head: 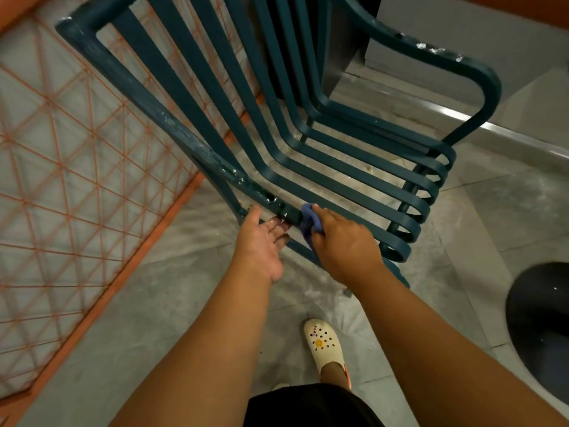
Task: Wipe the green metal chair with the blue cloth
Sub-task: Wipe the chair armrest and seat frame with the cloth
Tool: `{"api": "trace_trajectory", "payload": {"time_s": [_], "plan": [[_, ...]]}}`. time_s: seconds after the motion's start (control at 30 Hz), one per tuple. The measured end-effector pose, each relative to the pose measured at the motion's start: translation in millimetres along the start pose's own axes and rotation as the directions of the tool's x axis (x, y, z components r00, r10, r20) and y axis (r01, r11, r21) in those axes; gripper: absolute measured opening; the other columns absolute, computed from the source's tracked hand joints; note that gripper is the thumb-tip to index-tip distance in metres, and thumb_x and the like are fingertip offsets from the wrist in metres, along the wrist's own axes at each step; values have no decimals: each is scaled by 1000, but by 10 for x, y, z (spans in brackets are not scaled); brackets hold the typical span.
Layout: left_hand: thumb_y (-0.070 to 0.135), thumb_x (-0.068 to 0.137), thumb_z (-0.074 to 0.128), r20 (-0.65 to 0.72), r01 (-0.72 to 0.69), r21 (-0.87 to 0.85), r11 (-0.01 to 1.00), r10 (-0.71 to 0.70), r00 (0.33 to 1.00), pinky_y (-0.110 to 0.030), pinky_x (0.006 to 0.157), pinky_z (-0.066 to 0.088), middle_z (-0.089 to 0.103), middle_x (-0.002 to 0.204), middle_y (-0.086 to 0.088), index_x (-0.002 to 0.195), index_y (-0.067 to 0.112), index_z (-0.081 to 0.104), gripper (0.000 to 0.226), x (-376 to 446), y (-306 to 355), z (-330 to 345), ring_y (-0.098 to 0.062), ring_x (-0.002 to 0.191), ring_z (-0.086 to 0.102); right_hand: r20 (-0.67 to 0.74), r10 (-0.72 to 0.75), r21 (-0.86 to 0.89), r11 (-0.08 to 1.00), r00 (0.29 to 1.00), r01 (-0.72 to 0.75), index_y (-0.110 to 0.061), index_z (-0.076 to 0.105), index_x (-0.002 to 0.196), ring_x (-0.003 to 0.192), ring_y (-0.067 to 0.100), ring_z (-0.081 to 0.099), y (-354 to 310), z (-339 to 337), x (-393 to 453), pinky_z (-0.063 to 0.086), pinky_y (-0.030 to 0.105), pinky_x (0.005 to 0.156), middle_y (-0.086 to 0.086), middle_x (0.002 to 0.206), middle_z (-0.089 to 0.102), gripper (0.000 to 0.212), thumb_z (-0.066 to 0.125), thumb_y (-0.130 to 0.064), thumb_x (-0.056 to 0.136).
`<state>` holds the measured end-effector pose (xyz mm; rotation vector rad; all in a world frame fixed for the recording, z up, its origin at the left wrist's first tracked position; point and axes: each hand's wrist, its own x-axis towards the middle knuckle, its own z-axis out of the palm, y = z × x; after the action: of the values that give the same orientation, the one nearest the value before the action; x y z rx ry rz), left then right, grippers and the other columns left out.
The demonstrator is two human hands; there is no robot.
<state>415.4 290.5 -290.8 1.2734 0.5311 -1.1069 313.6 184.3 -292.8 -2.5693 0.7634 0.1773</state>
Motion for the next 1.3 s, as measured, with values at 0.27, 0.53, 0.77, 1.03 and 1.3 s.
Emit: {"api": "trace_trajectory", "payload": {"time_s": [0.27,0.53,0.77,1.03,1.3], "plan": [[62,92,28,25,29,-59,998,-28,999,-53,114,-3,59,131,-9,134,13,51,69,59,22,-17,-23,131,45,84,-262,-267,924,962,275,-38,3,152,147,33,15,-71,145,-168,25,47,112,-3,162,-2,69,45,-28,98],[61,93,28,-8,17,-48,999,-18,1000,-53,114,3,56,136,-7,138,12,47,69,81,107,-36,-24,129,47,6,14,45,999,1000,-15,-31,31,147,115,23,56,-84,5,87,47,37,94,6,140,52,47,31,-40,101],[60,93,29,34,48,-89,995,-45,998,-50,114,4,56,136,-8,138,11,46,69,67,109,-56,-23,129,47,54,-128,-252,958,990,137,-29,7,153,129,34,44,-18,137,-201,39,48,103,9,155,30,70,45,-41,97],[61,92,32,-21,32,-56,998,-33,999,-53,114,3,61,129,-9,129,9,55,68,81,135,-78,-23,123,52,537,246,425,748,807,-510,-11,58,98,101,33,59,11,-288,518,46,45,92,18,106,62,38,34,-40,100],[62,92,29,-56,23,-54,998,-26,998,-54,113,-2,61,130,-7,129,11,56,68,94,114,-69,-21,128,48,2,-62,-194,979,998,61,-25,23,149,115,29,54,-139,163,-135,44,45,96,9,136,50,63,50,-43,95]]}}
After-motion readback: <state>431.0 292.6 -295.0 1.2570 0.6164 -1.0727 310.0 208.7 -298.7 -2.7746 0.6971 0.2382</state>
